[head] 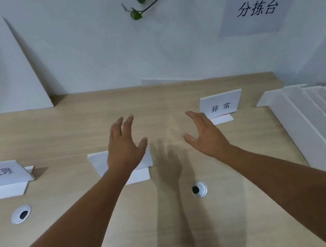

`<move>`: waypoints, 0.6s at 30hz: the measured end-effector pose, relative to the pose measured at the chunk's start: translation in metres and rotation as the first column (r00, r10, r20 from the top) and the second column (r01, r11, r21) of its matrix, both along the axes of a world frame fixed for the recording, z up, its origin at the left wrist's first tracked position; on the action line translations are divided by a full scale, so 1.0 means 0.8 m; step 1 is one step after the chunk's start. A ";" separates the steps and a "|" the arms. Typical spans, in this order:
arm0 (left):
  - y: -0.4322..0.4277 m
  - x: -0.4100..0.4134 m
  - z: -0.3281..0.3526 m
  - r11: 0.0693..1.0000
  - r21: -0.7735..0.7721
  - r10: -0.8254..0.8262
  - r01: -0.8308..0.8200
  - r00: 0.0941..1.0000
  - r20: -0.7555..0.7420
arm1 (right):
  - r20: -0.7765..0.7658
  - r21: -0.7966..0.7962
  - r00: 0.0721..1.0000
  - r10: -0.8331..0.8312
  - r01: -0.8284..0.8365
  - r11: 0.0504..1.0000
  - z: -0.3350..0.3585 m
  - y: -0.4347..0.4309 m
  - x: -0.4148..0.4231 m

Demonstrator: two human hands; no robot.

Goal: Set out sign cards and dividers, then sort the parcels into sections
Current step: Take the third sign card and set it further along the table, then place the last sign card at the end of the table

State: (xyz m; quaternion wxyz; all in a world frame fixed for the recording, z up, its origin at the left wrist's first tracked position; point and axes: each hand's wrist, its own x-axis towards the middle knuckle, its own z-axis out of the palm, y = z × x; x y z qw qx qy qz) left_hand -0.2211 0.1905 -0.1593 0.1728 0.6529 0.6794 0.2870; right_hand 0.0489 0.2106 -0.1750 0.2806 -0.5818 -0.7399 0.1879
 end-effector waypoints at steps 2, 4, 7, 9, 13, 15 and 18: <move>0.018 0.060 0.008 0.998 -0.009 -0.062 0.063 0.997 0.052 | 0.014 0.005 0.998 -0.055 0.055 0.998 0.011 0.011 0.068; 0.037 0.118 0.009 0.995 -0.014 -0.101 0.103 0.989 0.104 | -0.001 -0.009 0.992 -0.129 0.129 0.992 0.012 0.023 0.136; 0.068 0.188 -0.003 0.989 -0.026 -0.144 0.148 0.984 0.108 | -0.013 -0.053 0.972 -0.235 0.234 0.971 0.001 0.041 0.227; 0.092 0.224 -0.015 0.986 -0.037 -0.159 0.162 0.985 0.071 | 0.022 -0.078 0.966 -0.256 0.257 0.963 -0.010 0.057 0.276; 0.140 0.278 -0.044 0.988 -0.109 -0.103 0.113 0.990 0.092 | 0.030 -0.097 0.969 -0.247 0.249 0.964 -0.033 0.112 0.334; 0.160 0.303 -0.060 0.985 -0.134 -0.099 0.111 0.991 0.093 | 0.008 -0.115 0.974 -0.226 0.226 0.967 -0.044 0.146 0.341; 0.187 0.336 -0.082 0.981 -0.165 -0.079 0.102 0.987 0.140 | -0.037 -0.140 0.982 -0.184 0.177 0.974 -0.062 0.194 0.332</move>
